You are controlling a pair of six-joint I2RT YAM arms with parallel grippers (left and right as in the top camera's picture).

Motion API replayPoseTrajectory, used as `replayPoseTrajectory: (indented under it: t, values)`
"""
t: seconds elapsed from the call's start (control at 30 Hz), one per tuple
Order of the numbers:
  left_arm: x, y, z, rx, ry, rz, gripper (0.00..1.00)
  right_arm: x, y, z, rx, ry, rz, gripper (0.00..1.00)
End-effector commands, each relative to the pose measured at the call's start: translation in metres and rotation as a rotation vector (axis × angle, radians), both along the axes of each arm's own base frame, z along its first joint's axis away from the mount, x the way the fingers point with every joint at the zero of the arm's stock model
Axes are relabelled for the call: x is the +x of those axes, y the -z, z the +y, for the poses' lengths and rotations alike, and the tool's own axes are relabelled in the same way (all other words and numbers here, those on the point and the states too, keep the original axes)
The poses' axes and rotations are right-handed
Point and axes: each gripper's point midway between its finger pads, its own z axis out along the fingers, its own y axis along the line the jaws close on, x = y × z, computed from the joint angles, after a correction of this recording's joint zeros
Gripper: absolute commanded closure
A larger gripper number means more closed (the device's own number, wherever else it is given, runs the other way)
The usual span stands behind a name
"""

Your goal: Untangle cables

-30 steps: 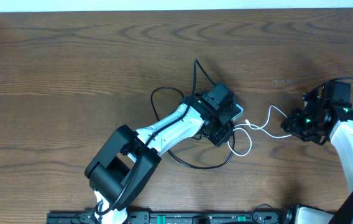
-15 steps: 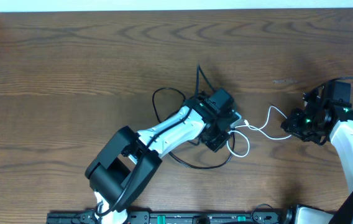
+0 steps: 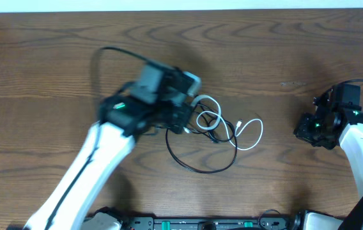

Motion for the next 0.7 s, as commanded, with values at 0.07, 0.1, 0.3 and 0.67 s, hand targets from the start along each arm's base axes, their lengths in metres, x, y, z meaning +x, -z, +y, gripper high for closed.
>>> replayPoseTrajectory:
  t: [0.07, 0.1, 0.3, 0.67]
  values:
    - [-0.007, -0.061, 0.014, -0.212, 0.000, -0.084, 0.92, 0.006, -0.008, -0.005, -0.016, 0.024, -0.025, 0.75]
    - [-0.012, -0.073, 0.011, -0.277, 0.032, -0.093, 0.92, 0.008, -0.009, 0.000, 0.012, 0.016, -0.036, 0.73]
    - [-0.028, -0.120, -0.011, -0.504, 0.219, -0.160, 0.92, 0.022, -0.042, 0.071, 0.349, -0.311, -0.239, 0.63]
    - [-0.004, -0.144, -0.022, -0.614, 0.198, -0.190, 0.92, 0.009, -0.076, 0.170, 0.519, -0.811, -0.451, 0.41]
